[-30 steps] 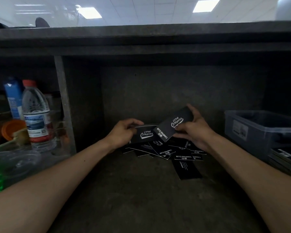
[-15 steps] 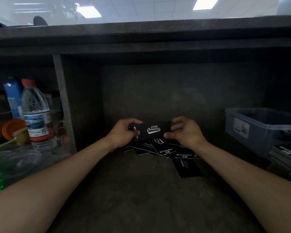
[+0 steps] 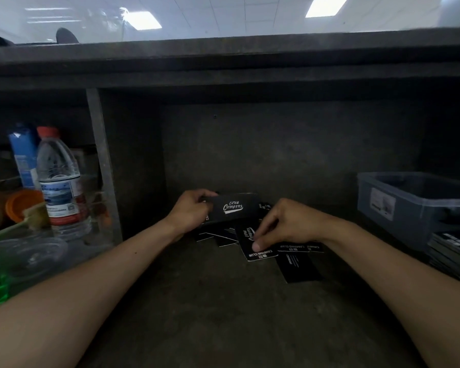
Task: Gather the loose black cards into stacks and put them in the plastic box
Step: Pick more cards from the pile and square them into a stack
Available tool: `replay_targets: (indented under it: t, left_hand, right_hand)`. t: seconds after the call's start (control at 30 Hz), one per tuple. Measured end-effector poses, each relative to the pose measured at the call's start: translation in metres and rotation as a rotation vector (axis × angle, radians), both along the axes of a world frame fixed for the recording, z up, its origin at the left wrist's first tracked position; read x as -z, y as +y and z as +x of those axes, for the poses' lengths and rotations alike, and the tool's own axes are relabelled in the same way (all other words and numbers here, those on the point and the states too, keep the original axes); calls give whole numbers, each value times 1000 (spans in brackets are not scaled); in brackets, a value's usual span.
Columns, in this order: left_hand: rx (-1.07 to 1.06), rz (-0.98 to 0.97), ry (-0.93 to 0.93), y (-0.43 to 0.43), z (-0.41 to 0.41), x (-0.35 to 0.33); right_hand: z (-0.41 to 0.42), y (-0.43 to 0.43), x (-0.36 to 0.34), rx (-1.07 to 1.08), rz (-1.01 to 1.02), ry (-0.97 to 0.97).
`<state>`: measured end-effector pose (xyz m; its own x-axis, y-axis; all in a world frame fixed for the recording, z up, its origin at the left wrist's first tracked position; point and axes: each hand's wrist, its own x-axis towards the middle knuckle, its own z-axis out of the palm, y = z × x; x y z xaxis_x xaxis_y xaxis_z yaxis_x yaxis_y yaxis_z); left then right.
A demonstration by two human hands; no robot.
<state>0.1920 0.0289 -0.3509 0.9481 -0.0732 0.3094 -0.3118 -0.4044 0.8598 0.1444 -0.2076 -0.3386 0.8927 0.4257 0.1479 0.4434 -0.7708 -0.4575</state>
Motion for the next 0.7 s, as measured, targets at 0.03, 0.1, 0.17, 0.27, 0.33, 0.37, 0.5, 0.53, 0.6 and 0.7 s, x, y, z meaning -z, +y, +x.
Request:
replay_targets:
  t: [0.03, 0.1, 0.17, 0.27, 0.33, 0.37, 0.5, 0.53, 0.6, 0.7]
  left_hand:
    - [-6, -2, -2, 0, -1, 0]
    - [-12, 3, 8, 1, -1, -1]
    - [-4, 25, 19, 1, -1, -1]
    - [3, 38, 15, 1, -2, -1]
    - [4, 26, 8, 0, -2, 0]
    - [7, 18, 4, 0, -2, 0]
    - [21, 4, -4, 0, -2, 0]
    - [24, 4, -4, 0, -2, 0]
    - [25, 8, 1, -1, -2, 0]
    - [17, 8, 9, -2, -2, 0]
  right_hand:
    - [1, 0, 1, -5, 22, -9]
    - [3, 1, 5, 10, 45, -43]
    - [3, 2, 11, 35, 52, -4]
    - [3, 4, 13, 90, 44, 54]
    - [4, 4, 10, 118, 54, 67]
    - [5, 4, 8, 124, 58, 79]
    - [8, 3, 7, 163, -16, 97]
    - [9, 3, 8, 161, -25, 95]
    - [9, 1, 8, 143, -9, 111]
    - [8, 0, 6, 145, -7, 144]
